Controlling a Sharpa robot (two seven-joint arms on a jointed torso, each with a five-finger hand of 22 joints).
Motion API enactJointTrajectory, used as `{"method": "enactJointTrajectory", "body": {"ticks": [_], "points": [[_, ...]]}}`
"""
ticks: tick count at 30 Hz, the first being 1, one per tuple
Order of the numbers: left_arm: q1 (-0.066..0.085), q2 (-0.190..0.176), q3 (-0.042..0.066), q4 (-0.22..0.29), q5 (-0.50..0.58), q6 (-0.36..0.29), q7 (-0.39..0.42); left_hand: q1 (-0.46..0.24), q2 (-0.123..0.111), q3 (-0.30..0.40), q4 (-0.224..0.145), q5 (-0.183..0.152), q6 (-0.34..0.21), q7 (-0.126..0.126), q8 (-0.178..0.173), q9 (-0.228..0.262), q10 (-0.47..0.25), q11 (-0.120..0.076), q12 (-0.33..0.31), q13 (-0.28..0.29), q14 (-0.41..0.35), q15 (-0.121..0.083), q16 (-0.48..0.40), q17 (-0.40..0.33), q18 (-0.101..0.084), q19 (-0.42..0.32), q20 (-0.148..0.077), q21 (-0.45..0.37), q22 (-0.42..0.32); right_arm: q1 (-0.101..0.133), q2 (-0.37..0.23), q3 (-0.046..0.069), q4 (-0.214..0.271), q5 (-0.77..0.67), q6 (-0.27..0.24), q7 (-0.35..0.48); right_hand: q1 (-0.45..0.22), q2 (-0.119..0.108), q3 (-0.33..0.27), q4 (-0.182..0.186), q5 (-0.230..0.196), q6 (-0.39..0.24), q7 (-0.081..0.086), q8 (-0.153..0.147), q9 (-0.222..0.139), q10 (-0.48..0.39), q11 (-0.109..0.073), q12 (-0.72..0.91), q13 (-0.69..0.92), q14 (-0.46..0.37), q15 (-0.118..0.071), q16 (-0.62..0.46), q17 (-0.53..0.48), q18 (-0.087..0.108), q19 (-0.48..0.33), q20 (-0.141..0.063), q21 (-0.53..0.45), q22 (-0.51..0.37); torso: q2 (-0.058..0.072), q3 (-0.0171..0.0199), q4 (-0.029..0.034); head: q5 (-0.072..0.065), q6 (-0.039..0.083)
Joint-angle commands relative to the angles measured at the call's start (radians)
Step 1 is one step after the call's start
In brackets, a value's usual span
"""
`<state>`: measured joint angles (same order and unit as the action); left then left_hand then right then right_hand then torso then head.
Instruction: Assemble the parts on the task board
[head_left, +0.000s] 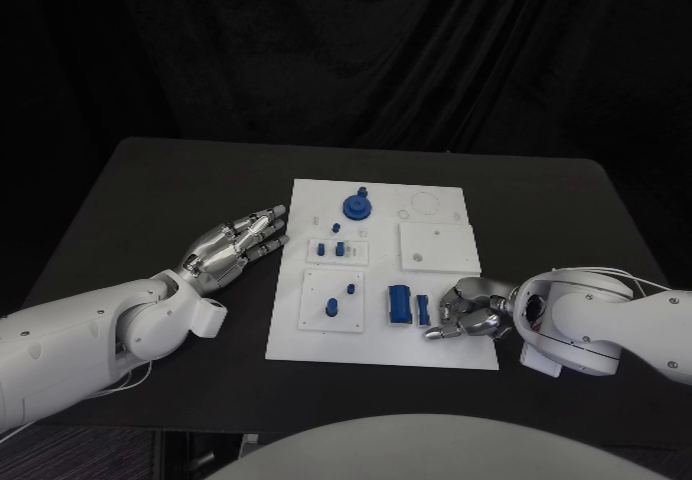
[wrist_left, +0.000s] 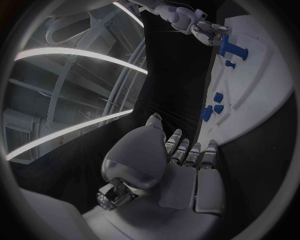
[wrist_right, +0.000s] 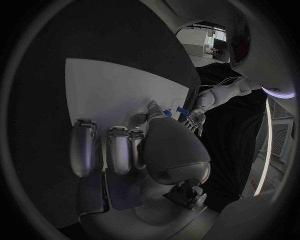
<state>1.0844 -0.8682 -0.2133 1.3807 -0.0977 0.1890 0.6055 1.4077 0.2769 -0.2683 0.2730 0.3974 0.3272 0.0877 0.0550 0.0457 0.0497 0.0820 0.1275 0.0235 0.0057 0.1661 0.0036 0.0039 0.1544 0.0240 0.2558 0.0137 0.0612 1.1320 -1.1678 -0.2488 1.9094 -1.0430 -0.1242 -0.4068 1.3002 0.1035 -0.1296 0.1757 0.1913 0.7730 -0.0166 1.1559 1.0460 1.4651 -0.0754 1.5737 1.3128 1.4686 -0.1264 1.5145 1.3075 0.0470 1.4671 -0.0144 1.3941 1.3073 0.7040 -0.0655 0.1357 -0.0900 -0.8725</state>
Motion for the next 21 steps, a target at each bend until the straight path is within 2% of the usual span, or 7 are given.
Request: {"method": "enactJointTrajectory", "body": {"ticks": [1,7,11,16,18,20,21], "points": [[-0.002,0.001,0.001,0.003,0.004,0.009,0.017,0.01,-0.002,0.006,0.002,0.007,0.004,0.006,0.005,0.001,0.001,0.006,0.006,0.001,0.002,0.006,0.0,-0.001,0.007,-0.002,0.005,0.003,-0.001,-0.003,-0.003,0.0,0.004,-0.005,0.026,-0.011,0.007,-0.006,-0.009,-0.006,-0.02,-0.002,0.001,-0.005,0.003,0.106,-0.003,-0.003,0.258,0.073,-0.006,0.001,0.104,-0.002,0.028,-0.004,-0.004,0.203,0.0,0.0001,-0.0002,0.004,0.0],[-0.002,-0.008,0.001,0.018,-0.002,-0.011,0.046,0.014,-0.004,0.007,0.004,0.007,0.021,0.011,0.011,0.004,0.006,0.009,0.014,0.003,0.002,0.0,0.0,-0.001,0.008,0.0,0.002,0.004,0.003,0.0,-0.022,0.001,0.021,-0.005,-0.019,0.032,-0.017,-0.022,-0.036,0.005,-0.07,-0.011,0.005,-0.014,0.001,0.106,0.0,-0.003,0.258,0.073,-0.003,0.0,0.102,-0.001,0.027,-0.002,-0.007,0.202,0.0,0.0004,-0.0003,0.006,0.0],[-0.001,-0.029,0.001,0.051,-0.007,-0.044,0.074,0.018,-0.007,0.006,0.009,0.007,0.04,0.017,0.017,0.006,0.013,0.008,0.024,0.004,0.003,-0.007,0.001,-0.001,0.012,0.001,-0.002,0.005,0.005,0.035,-0.049,0.001,0.031,0.01,-0.062,0.112,-0.039,-0.014,-0.047,0.024,-0.089,-0.054,0.006,-0.049,-0.031,0.106,0.001,-0.003,0.258,0.072,-0.002,-0.002,0.099,0.0,0.026,0.0,-0.009,0.202,0.0,0.0002,-0.0003,0.011,0.0],[0.011,-0.058,0.002,0.101,-0.015,-0.122,0.142,0.026,-0.013,0.001,0.018,0.013,0.113,0.028,0.038,0.015,0.057,0.014,0.071,0.01,0.011,-0.052,0.005,0.002,0.025,0.012,-0.033,0.013,0.021,0.124,-0.065,0.001,0.024,0.161,-0.149,0.309,0.009,0.039,-0.031,0.089,0.116,-0.053,0.014,-0.209,-0.148,0.106,0.009,-0.003,0.258,0.016,0.006,-0.118,-0.134,0.041,-0.06,0.008,-0.203,0.136,-0.005,0.0025,-0.0029,0.015,0.0],[0.019,-0.063,0.002,0.111,-0.016,-0.142,0.161,0.027,-0.014,-0.003,0.02,0.017,0.131,0.026,0.041,0.015,0.07,0.011,0.08,0.012,0.013,-0.063,0.006,0.003,0.025,0.016,-0.045,0.015,0.024,0.146,-0.059,0.001,0.013,0.221,-0.191,0.39,0.062,0.036,-0.013,0.107,0.16,-0.033,0.036,-0.311,-0.232,-0.001,0.031,-0.1,0.142,-0.054,0.025,-0.254,-0.336,0.072,-0.149,0.025,-0.395,0.064,-0.007,0.0022,-0.0031,0.011,0.0],[0.027,-0.066,0.002,0.121,-0.016,-0.162,0.18,0.026,-0.016,-0.007,0.02,0.018,0.129,0.024,0.038,0.013,0.081,0.006,0.088,0.013,0.014,-0.075,0.006,0.003,0.023,0.02,-0.059,0.018,0.029,0.161,-0.049,0.001,-0.002,0.283,-0.24,0.478,0.069,0.032,-0.011,0.111,0.165,-0.028,0.041,-0.332,-0.251,-0.021,0.034,-0.122,0.118,-0.065,0.03,-0.284,-0.376,0.078,-0.164,0.031,-0.438,0.046,-0.013,0.0027,-0.0029,0.008,0.0],[0.03,-0.068,0.002,0.126,-0.017,-0.173,0.189,0.026,-0.018,-0.008,0.02,0.018,0.123,0.022,0.035,0.012,0.085,0.005,0.091,0.013,0.013,-0.081,0.006,0.002,0.023,0.021,-0.065,0.019,0.029,0.167,-0.044,0.001,-0.01,0.314,-0.262,0.521,0.04,0.051,-0.014,0.101,0.177,-0.041,0.078,-0.416,-0.319,-0.239,0.06,-0.335,-0.095,-0.229,0.063,-0.544,-0.712,0.12,-0.342,0.062,-0.795,-0.099,-0.018,0.0033,-0.0024,0.007,0.0]]}}
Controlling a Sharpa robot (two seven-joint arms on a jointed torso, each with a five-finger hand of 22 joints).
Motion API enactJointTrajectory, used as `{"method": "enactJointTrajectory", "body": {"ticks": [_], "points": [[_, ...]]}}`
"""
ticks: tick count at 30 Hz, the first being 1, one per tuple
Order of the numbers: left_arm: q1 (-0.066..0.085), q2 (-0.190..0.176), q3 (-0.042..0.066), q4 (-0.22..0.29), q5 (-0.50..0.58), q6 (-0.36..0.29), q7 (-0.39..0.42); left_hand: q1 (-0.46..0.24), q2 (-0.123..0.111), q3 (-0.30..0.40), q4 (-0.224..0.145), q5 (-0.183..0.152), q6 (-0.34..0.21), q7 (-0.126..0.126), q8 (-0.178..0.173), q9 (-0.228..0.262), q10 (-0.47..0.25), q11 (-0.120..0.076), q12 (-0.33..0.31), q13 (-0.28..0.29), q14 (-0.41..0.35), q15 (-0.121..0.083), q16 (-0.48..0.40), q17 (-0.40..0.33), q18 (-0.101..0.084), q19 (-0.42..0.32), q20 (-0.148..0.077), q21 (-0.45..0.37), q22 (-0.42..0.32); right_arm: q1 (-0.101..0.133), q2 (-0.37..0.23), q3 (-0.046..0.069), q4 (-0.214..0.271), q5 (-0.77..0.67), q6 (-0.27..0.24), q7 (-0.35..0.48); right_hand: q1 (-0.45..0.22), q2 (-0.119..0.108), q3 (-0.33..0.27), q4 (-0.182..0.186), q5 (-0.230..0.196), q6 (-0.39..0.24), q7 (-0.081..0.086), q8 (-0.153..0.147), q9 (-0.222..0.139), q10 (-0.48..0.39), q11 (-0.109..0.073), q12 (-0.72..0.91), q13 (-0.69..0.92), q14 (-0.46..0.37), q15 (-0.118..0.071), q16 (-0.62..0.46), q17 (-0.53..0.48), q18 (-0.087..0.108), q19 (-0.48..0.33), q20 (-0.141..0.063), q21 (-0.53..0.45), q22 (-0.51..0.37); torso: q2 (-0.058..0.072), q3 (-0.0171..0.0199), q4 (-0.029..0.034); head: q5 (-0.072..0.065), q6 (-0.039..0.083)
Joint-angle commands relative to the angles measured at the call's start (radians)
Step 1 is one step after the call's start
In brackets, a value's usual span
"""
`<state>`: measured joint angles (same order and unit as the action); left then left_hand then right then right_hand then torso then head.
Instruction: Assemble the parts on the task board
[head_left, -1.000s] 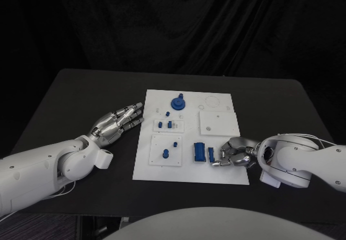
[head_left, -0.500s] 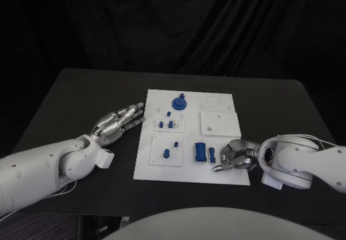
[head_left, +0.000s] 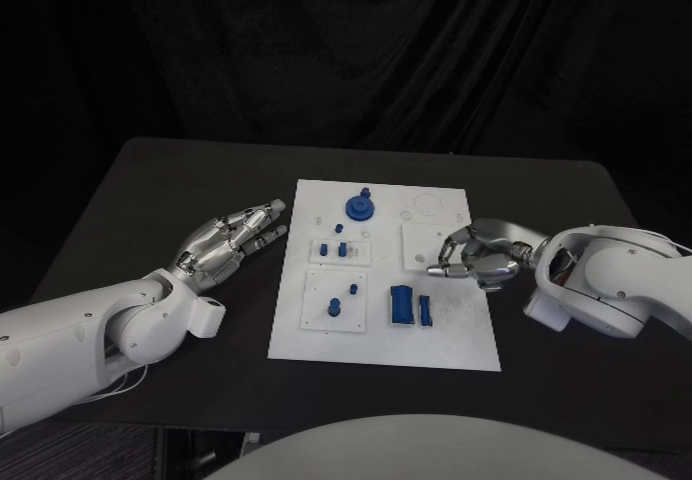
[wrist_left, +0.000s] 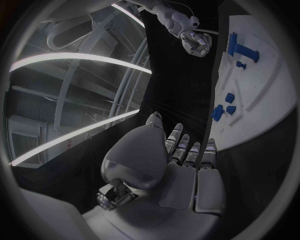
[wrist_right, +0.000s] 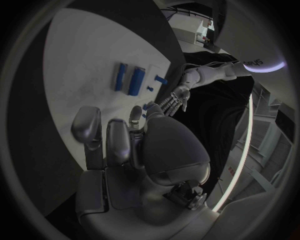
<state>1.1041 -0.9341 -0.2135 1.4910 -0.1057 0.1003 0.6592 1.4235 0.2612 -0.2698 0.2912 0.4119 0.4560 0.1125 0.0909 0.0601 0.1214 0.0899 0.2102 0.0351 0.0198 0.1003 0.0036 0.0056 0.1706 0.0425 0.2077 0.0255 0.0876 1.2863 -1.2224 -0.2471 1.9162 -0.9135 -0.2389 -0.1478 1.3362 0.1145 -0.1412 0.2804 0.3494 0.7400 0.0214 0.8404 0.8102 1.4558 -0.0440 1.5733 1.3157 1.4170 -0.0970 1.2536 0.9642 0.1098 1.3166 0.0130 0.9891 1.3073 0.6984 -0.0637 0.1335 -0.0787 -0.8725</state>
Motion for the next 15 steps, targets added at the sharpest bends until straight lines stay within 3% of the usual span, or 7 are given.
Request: {"method": "enactJointTrajectory", "body": {"ticks": [1,4,5,8,11,14,15], "points": [[0.015,-0.002,0.002,0.021,-0.009,-0.097,0.148,0.009,-0.006,-0.011,0.002,0.002,-0.025,-0.01,-0.008,-0.007,0.023,-0.01,0.013,0.002,-0.007,-0.027,0.002,-0.001,0.006,0.004,-0.03,0.008,0.003,0.018,0.018,0.0,-0.027,0.223,-0.171,0.313,-0.016,0.048,-0.008,0.012,0.019,-0.008,0.065,-0.184,-0.161,-0.411,0.075,-0.54,-0.292,-0.243,0.076,-0.405,-0.45,0.064,-0.237,0.059,-0.485,-0.163,-0.02,0.0029,-0.0005,-0.005,0.0],[0.022,0.002,0.002,0.025,-0.009,-0.142,0.189,0.004,-0.009,-0.017,0.002,-0.009,-0.062,-0.031,-0.023,-0.014,0.022,-0.025,0.005,0.001,-0.014,-0.044,-0.001,-0.004,0.005,0.003,-0.047,0.007,0.0,0.024,0.038,-0.001,-0.055,0.322,-0.184,0.417,-0.063,0.057,-0.028,0.013,0.019,-0.061,0.118,-0.284,-0.25,-0.581,0.117,-0.742,-0.465,-0.352,0.127,-0.544,-0.507,0.056,-0.303,0.104,-0.6,-0.246,-0.033,0.0047,-0.004,-0.001,0.0],[0.024,0.006,0.002,0.023,-0.009,-0.162,0.203,0.0,-0.009,-0.02,0.002,-0.012,-0.043,-0.032,-0.022,-0.012,0.057,-0.027,0.035,0.007,-0.006,-0.046,0.002,-0.001,0.0,0.005,-0.054,0.009,0.001,0.024,0.044,-0.001,-0.065,0.349,-0.173,0.439,-0.109,0.076,-0.048,-0.012,0.011,-0.114,0.187,-0.361,-0.318,-0.738,0.197,-0.905,-0.572,-0.51,0.217,-0.692,-0.587,0.029,-0.445,0.153,-0.74,-0.339,-0.037,0.0054,-0.0061,-0.001,0.0],[0.026,0.025,0.002,0.006,-0.005,-0.204,0.236,0.001,-0.015,-0.027,0.002,-0.021,0.029,-0.024,-0.015,-0.007,0.147,-0.028,0.088,0.013,0.029,-0.053,0.012,0.006,-0.004,0.009,-0.064,0.011,0.001,0.014,0.06,-0.001,-0.092,0.427,-0.135,0.499,-0.145,0.085,-0.088,0.011,-0.009,-0.248,0.162,-0.483,-0.422,-1.013,0.33,-1.125,-0.738,-0.802,0.338,-0.884,-0.709,-0.032,-0.644,0.231,-0.924,-0.48,-0.05,0.0074,-0.0133,0.01,0.0],[0.028,0.059,0.002,-0.022,0.016,-0.209,0.246,-0.033,-0.005,-0.04,0.002,-0.07,-0.016,-0.04,-0.041,-0.015,0.101,-0.045,0.037,0.007,0.004,-0.061,0.003,0.001,0.003,-0.009,-0.061,0.0,-0.021,-0.012,0.063,-0.001,-0.114,0.485,-0.103,0.548,-0.178,0.098,-0.12,0.013,-0.038,-0.393,0.122,-0.593,-0.533,-1.176,0.329,-1.228,-0.841,-0.985,0.368,-0.98,-0.776,-0.035,-0.878,0.273,-0.939,-0.669,-0.058,0.0084,-0.0178,0.02,0.0],[0.028,0.087,0.002,-0.048,0.032,-0.184,0.242,-0.1,0.014,-0.062,0.0,-0.172,-0.116,-0.073,-0.056,-0.024,0.019,-0.076,-0.034,0.0,-0.02,-0.055,-0.004,-0.006,0.009,-0.025,-0.041,-0.012,-0.046,-0.04,0.067,-0.001,-0.132,0.538,-0.089,0.604,-0.217,0.117,-0.168,0.012,-0.091,-0.538,-0.001,-0.697,-0.652,-1.384,0.241,-1.392,-1.074,-1.307,0.342,-1.148,-0.896,-0.049,-1.242,0.282,-0.969,-1.113,-0.068,0.0089,-0.0233,0.035,0.0],[0.028,0.091,0.002,-0.052,0.035,-0.172,0.24,-0.112,0.016,-0.066,0.001,-0.188,-0.135,-0.083,-0.057,-0.025,0.008,-0.084,-0.043,-0.002,-0.02,-0.048,-0.004,-0.006,0.009,-0.025,-0.038,-0.012,-0.047,-0.046,0.07,-0.001,-0.138,0.552,-0.087,0.619,-0.218,0.119,-0.174,0.011,-0.093,-0.541,-0.008,-0.701,-0.66,-1.388,0.235,-1.394,-1.086,-1.319,0.342,-1.151,-0.901,-0.047,-1.246,0.281,-0.97,-1.12,-0.068,0.0089,-0.0233,0.039,0.0]]}}
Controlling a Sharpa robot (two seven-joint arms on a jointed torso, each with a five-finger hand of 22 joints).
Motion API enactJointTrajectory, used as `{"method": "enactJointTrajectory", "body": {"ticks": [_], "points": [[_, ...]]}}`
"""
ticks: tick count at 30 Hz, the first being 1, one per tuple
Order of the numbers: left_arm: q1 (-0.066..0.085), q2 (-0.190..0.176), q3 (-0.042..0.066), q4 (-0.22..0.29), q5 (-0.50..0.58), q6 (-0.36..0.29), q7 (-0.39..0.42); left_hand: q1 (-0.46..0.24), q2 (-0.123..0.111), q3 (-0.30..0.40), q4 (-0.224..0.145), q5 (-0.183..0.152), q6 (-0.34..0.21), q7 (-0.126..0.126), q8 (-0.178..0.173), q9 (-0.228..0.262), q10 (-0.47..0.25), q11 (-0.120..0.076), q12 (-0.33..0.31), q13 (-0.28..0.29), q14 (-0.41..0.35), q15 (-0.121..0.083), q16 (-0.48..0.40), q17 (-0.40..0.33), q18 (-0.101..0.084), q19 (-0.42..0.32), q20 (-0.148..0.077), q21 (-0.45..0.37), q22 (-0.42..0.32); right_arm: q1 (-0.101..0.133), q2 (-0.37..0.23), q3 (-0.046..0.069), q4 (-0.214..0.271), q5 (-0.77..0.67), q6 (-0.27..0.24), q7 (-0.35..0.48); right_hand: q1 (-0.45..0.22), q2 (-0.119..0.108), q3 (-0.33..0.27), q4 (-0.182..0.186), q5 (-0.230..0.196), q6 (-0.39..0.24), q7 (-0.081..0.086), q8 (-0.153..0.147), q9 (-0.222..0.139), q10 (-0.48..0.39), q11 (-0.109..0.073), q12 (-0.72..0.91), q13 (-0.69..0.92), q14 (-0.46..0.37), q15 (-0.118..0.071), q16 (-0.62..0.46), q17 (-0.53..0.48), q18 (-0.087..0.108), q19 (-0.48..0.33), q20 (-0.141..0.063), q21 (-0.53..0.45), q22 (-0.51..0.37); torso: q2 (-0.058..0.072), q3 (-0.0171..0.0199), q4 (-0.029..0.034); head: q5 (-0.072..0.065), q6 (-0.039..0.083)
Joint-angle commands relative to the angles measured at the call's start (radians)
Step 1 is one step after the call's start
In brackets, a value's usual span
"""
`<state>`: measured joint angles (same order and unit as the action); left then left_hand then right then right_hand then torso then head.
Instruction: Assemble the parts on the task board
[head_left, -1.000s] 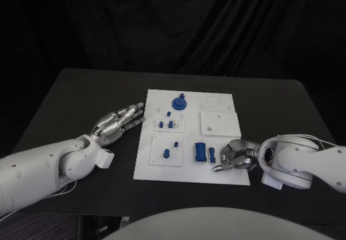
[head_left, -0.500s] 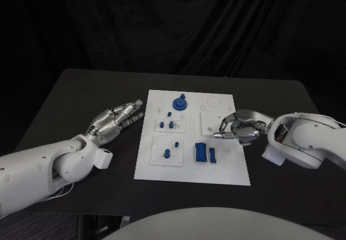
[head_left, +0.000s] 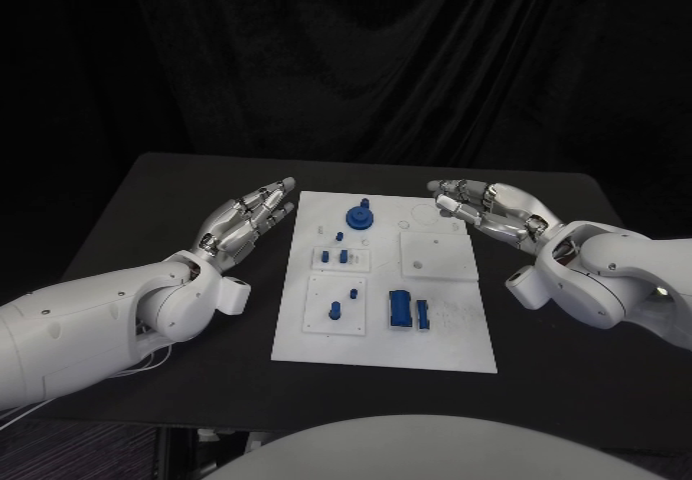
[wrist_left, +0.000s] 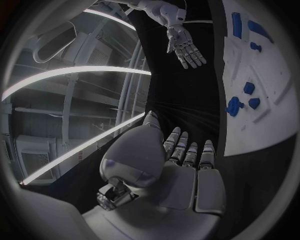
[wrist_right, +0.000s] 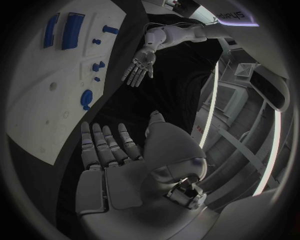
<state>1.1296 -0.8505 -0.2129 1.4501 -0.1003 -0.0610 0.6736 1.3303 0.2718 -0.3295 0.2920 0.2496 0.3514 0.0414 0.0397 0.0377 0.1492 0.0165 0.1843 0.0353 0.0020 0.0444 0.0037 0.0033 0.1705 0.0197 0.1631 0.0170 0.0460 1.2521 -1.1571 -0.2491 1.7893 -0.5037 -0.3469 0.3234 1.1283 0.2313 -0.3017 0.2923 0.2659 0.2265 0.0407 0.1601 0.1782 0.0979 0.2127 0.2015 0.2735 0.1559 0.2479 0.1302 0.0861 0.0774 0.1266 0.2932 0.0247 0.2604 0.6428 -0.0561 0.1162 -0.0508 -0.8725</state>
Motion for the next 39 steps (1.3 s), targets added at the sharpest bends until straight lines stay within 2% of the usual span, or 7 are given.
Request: {"method": "enactJointTrajectory", "body": {"ticks": [1,4,5,11,24,26,39], "points": [[0.003,0.009,0.001,-0.014,0.032,0.002,0.222,-0.033,0.006,-0.011,0.0,-0.054,-0.06,-0.031,-0.008,-0.005,-0.03,-0.003,-0.026,-0.003,-0.002,0.025,-0.004,-0.003,0.008,-0.002,0.019,-0.004,-0.005,-0.017,0.009,0.001,-0.018,0.157,0.024,0.165,-0.011,0.007,-0.027,-0.001,-0.017,-0.044,-0.051,-0.035,-0.049,-0.04,-0.035,-0.03,-0.073,-0.075,-0.011,-0.031,-0.032,-0.014,-0.062,0.002,-0.006,-0.089,-0.022,0.0032,-0.0103,0.016,0.0],[0.003,0.015,0.001,-0.024,0.037,0.027,0.212,-0.037,0.007,-0.01,0.0,-0.055,-0.079,-0.044,-0.01,-0.006,-0.034,0.021,-0.028,-0.003,-0.002,0.037,-0.004,-0.003,0.008,0.001,0.033,-0.002,-0.001,-0.028,0.019,0.001,-0.033,0.18,0.037,0.192,0.001,0.015,-0.038,-0.002,-0.018,-0.05,-0.067,-0.045,-0.07,-0.045,-0.04,-0.025,-0.099,-0.088,-0.014,-0.026,-0.041,-0.013,-0.066,0.002,-0.007,-0.106,-0.039,0.0095,-0.0179,0.025,0.0],[0.0,0.012,0.0,-0.019,0.011,0.001,0.0,-0.419,-0.076,0.093,-0.087,-0.111,-0.155,-0.041,-0.04,-0.038,-0.068,-0.016,-0.072,-0.035,-0.002,-0.044,-0.004,-0.003,-0.051,-0.02,-0.029,-0.017,-0.046,-0.022,0.016,-0.001,-0.026,0.081,0.008,0.079,-0.343,-0.064,0.069,-0.089,-0.091,-0.104,-0.041,-0.078,-0.099,-0.098,-0.091,-0.079,-0.147,-0.156,-0.085,-0.058,-0.086,-0.077,-0.127,-0.087,-0.025,-0.149,-0.016,0.0028,-0.0072,0.016,0.0],[-0.005,0.016,0.015,-0.009,0.017,-0.047,-0.01,-0.603,-0.114,0.136,-0.13,-0.14,-0.197,-0.041,-0.04,-0.038,-0.149,-0.016,-0.096,-0.035,-0.002,-0.044,-0.004,-0.003,-0.064,-0.02,-0.052,-0.017,-0.046,-0.042,0.056,0.027,-0.048,0.128,-0.04,0.092,-0.877,-0.231,0.225,-0.292,-0.266,-0.227,-0.041,-0.16,-0.178,-0.098,-0.213,-0.202,-0.273,-0.156,-0.248,-0.13,-0.086,-0.077,-0.127,-0.293,-0.025,-0.26,-0.023,0.0075,-0.0167,0.019,0.024],[-0.045,0.045,0.121,0.06,0.062,-0.404,-0.087,-0.907,-0.18,0.214,-0.2,-0.25,-0.261,-0.041,-0.04,-0.038,-0.149,-0.016,-0.184,-0.035,-0.002,-0.044,-0.004,-0.003,-0.092,-0.02,-0.163,-0.017,-0.046,-0.171,0.315,0.206,-0.186,0.431,-0.349,0.176,-1.128,-0.231,0.302,-0.292,-0.266,-0.227,-0.041,-0.16,-0.178,-0.098,-0.213,-0.202,-0.273,-0.156,-0.248,-0.13,-0.086,-0.077,-0.127,-0.293,-0.025,-0.26,-0.076,0.0413,-0.0858,0.041,0.197],[-0.052,0.05,0.141,0.073,0.07,-0.468,-0.101,-0.936,-0.186,0.221,-0.207,-0.25,-0.264,-0.041,-0.04,-0.038,-0.149,-0.016,-0.184,-0.035,-0.002,-0.044,-0.004,-0.003,-0.17,-0.02,-0.163,-0.017,-0.046,-0.184,0.34,0.224,-0.2,0.461,-0.379,0.185,-1.128,-0.231,0.302,-0.292,-0.266,-0.227,-0.041,-0.16,-0.178,-0.098,-0.213,-0.202,-0.273,-0.156,-0.248,-0.13,-0.086,-0.077,-0.127,-0.293,-0.025,-0.26,-0.083,0.0457,-0.095,0.044,0.22],[-0.079,0.07,0.212,0.119,0.1,-0.707,-0.153,-1.104,-0.272,0.329,-0.292,-0.25,-0.351,-0.041,-0.04,-0.038,-0.149,-0.016,-0.184,-0.035,-0.002,-0.044,-0.004,-0.003,-0.17,-0.02,-0.163,-0.017,-0.046,-0.202,0.377,0.249,-0.219,0.504,-0.423,0.197,-1.128,-0.231,0.302,-0.292,-0.266,-0.227,-0.041,-0.16,-0.178,-0.098,-0.213,-0.202,-0.273,-0.156,-0.248,-0.13,-0.086,-0.077,-0.127,-0.293,-0.025,-0.26,-0.099,0.0561,-0.1162,0.051,0.273]]}}
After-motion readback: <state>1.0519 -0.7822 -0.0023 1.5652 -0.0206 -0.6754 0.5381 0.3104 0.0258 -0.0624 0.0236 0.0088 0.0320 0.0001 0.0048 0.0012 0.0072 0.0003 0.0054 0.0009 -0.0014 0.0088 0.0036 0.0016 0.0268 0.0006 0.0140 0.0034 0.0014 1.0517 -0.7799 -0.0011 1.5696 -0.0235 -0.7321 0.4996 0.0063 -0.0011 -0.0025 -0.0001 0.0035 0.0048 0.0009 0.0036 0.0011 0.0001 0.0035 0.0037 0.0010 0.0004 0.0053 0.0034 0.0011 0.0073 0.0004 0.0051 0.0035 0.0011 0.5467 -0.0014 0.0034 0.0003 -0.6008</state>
